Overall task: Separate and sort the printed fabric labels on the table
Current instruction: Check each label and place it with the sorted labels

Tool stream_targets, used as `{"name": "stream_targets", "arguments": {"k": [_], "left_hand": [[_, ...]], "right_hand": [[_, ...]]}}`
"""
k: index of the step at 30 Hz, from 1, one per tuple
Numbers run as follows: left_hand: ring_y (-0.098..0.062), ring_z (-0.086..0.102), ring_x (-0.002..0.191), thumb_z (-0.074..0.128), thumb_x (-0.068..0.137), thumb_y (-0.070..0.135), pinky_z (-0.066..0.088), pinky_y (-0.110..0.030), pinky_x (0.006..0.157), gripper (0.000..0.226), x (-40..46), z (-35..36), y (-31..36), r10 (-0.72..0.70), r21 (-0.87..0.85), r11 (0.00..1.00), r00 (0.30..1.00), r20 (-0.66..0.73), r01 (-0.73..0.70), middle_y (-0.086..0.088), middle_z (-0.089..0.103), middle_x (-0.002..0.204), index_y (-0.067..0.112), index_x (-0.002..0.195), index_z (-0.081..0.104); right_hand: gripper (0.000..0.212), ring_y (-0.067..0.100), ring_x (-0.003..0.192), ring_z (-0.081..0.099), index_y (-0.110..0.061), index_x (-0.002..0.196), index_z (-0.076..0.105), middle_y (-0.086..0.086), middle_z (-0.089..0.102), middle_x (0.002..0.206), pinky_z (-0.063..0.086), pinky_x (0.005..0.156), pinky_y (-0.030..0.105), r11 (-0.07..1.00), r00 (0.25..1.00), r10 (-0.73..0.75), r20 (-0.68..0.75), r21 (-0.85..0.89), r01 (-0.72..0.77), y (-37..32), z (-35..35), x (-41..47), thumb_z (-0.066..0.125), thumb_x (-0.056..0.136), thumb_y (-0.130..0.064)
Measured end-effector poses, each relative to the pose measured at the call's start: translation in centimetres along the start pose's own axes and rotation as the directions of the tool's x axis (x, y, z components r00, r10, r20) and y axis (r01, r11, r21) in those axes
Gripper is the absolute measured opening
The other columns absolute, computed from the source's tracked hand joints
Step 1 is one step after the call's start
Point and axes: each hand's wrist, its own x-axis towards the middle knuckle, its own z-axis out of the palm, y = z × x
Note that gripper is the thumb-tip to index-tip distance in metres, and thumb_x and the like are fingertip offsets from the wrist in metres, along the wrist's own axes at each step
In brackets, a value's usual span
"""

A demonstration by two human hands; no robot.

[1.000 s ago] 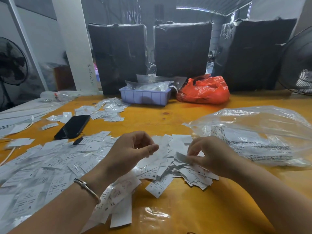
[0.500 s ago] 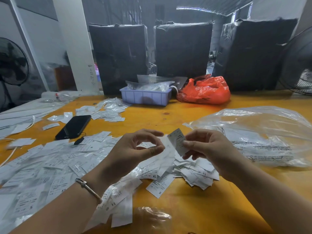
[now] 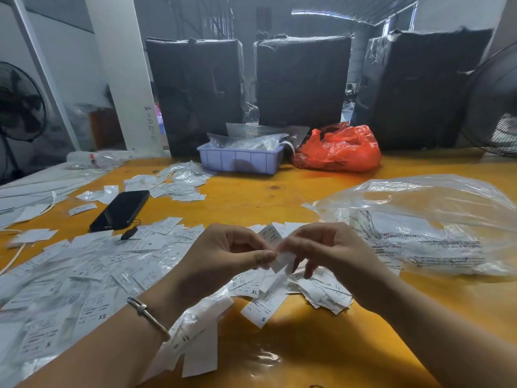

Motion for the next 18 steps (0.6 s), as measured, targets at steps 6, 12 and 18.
{"name": "stream_targets", "arguments": {"k": [6, 12, 18], "left_hand": [[-0.022, 0.072, 0.082, 0.077, 0.069, 0.031, 0.058, -0.034, 0.079, 0.017, -0.06, -0.37, 0.22, -0.03, -0.005, 1.0, 0.999, -0.032, 0.03, -0.007, 0.076, 0.083, 0.017, 0.079, 0.078], [-0.03, 0.069, 0.081, 0.078, 0.069, 0.032, 0.055, -0.038, 0.074, 0.024, -0.09, 0.02, 0.5, -0.019, 0.079, 0.997, 1.0, -0.002, 0.019, -0.006, 0.075, 0.081, 0.013, 0.083, 0.078], [-0.029, 0.072, 0.084, 0.075, 0.072, 0.023, 0.058, -0.034, 0.081, 0.028, -0.07, 0.16, 0.59, -0.046, 0.061, 0.997, 0.995, 0.091, 0.04, -0.014, 0.074, 0.085, -0.002, 0.087, 0.076]], "right_hand": [[0.006, 0.02, 0.074, 0.061, -0.004, 0.08, 0.074, 0.013, 0.071, 0.084, 0.047, 0.064, 0.031, 0.998, 0.997, 0.011, -0.075, -0.065, -0.016, 0.29, -0.25, 0.11, 0.073, 0.081, -0.01], [0.011, 0.018, 0.078, 0.062, -0.006, 0.081, 0.074, 0.013, 0.071, 0.087, 0.049, 0.064, 0.028, 0.999, 1.0, 0.016, -0.025, -0.048, -0.017, 0.16, 0.14, -0.02, 0.074, 0.079, -0.016], [0.024, 0.018, 0.069, 0.062, -0.003, 0.09, 0.068, 0.011, 0.07, 0.083, 0.048, 0.053, 0.025, 0.979, 0.984, 0.139, -0.107, 0.164, -0.121, 0.15, 0.12, 0.28, 0.062, 0.085, -0.026]]}}
